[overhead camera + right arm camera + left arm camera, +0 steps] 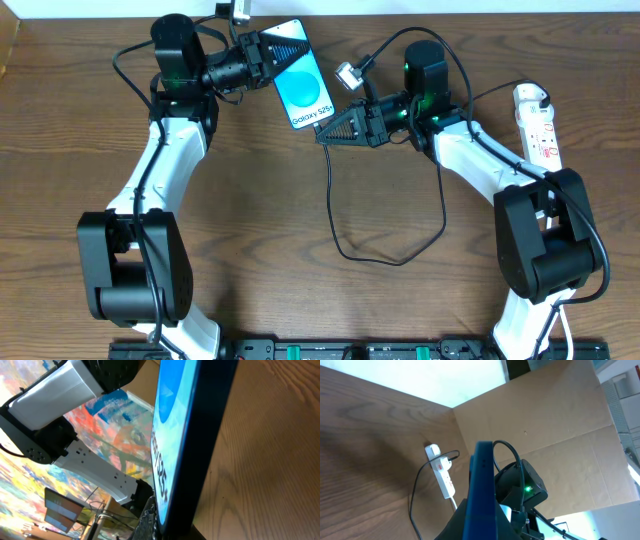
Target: Plug charger to phone and switch on socket
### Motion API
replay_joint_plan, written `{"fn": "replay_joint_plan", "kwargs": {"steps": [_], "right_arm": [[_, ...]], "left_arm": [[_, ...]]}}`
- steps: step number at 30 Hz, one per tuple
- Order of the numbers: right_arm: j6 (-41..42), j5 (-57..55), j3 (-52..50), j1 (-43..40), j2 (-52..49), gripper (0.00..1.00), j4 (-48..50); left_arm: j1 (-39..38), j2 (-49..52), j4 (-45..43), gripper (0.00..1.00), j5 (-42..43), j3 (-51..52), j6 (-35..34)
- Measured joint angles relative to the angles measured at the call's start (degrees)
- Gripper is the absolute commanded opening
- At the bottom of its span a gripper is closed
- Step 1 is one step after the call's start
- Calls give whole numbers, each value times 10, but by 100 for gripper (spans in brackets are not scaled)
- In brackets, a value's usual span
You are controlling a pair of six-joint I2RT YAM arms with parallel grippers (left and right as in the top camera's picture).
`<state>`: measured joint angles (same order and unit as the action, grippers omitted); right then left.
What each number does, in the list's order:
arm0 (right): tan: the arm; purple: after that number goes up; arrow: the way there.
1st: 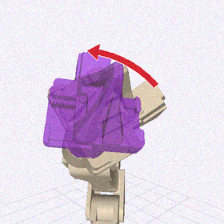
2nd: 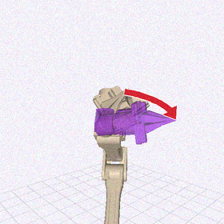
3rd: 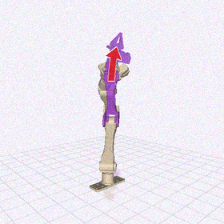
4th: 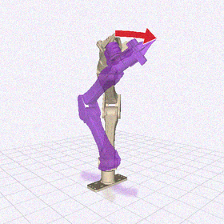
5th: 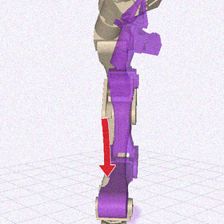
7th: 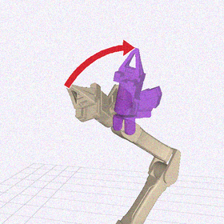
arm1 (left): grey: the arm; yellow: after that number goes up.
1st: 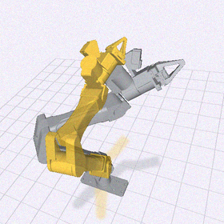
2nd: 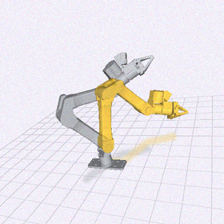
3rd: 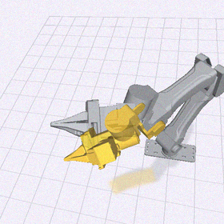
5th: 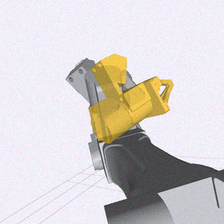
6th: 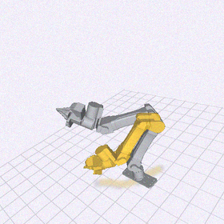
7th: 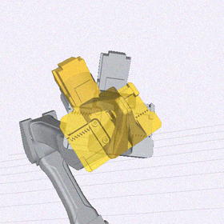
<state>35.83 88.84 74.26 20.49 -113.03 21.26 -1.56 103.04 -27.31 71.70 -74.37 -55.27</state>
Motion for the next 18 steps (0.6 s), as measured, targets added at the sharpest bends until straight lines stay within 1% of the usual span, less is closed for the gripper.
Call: {"fn": "replay_joint_plan", "kwargs": {"steps": [18], "right_arm": [[8, -5, 0, 0, 0, 1, -3]], "left_arm": [[0, 0, 0, 7, 3, 0, 10]]}}
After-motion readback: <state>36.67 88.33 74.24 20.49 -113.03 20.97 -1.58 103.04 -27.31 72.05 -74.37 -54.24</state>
